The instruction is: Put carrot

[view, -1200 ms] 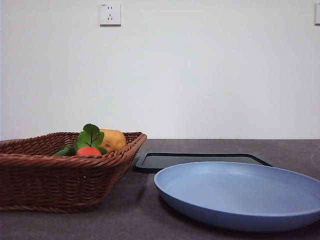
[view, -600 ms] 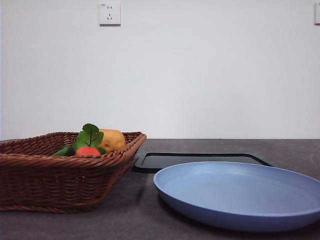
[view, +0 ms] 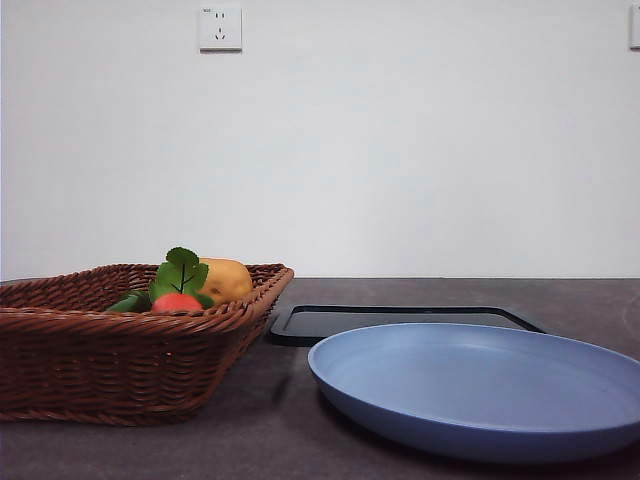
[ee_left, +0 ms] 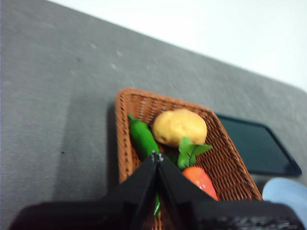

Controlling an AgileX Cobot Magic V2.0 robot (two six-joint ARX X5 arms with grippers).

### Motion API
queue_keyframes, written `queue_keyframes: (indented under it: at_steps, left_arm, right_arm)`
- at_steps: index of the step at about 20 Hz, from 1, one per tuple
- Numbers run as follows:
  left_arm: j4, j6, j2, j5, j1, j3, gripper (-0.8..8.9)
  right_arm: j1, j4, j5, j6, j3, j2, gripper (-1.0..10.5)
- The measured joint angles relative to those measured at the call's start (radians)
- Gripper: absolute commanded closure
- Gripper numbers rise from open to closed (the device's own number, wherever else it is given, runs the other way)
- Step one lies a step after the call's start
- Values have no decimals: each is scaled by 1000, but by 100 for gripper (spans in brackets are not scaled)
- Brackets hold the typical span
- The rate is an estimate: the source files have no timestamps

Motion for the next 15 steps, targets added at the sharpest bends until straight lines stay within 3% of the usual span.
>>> queue_keyframes:
  at_steps: [4,10,13,15]
  left_arm:
    - [-40,54,174,77,-2,112,806]
    - [-317,183,498,132,-79,352,806]
    - [-330,219,579,211,-119,385,796]
    - [-295,226,594,277,-138,385,678]
  right_arm:
    - [0,-45,-59,-37,100,147,943]
    - [0,-172,-253,-150,210,453,943]
    - [0,-177,-323,-194,211,566,863]
    - [0,-177,-327,-203,211,620,773]
